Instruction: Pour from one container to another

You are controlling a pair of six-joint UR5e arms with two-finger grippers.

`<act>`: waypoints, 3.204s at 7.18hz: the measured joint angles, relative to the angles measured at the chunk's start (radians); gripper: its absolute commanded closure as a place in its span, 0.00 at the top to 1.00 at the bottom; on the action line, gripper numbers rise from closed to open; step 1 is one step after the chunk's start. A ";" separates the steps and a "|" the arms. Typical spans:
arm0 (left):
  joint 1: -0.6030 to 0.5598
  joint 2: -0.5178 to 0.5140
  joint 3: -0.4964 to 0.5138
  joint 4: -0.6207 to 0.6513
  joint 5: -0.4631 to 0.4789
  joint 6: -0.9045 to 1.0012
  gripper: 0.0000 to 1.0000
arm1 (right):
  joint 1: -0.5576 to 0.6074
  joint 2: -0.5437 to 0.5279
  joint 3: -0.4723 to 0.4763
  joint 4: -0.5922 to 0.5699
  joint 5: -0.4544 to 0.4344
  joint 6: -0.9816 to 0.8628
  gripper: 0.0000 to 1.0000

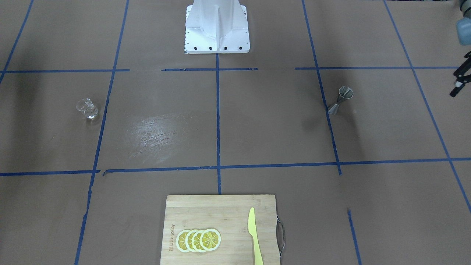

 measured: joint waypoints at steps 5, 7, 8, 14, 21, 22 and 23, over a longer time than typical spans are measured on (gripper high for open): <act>0.343 0.102 -0.095 -0.314 0.449 -0.353 1.00 | 0.000 -0.011 0.001 0.000 -0.001 0.000 1.00; 0.520 0.129 -0.114 -0.353 0.699 -0.433 1.00 | 0.001 -0.012 0.001 0.000 -0.002 0.000 1.00; 0.611 0.132 -0.116 -0.357 0.837 -0.456 1.00 | 0.001 -0.013 0.001 0.000 -0.002 -0.001 1.00; 1.009 0.137 -0.098 -0.346 1.472 -0.472 1.00 | 0.002 -0.014 0.000 0.000 -0.003 -0.002 1.00; 1.133 0.081 0.011 -0.345 1.548 -0.500 1.00 | 0.002 -0.015 -0.002 0.000 -0.003 -0.002 1.00; 1.140 0.073 0.026 -0.344 1.547 -0.502 0.99 | 0.002 -0.015 -0.002 0.000 -0.003 -0.002 1.00; 1.149 0.065 0.035 -0.344 1.546 -0.504 0.88 | 0.002 -0.015 -0.002 0.000 -0.003 -0.003 1.00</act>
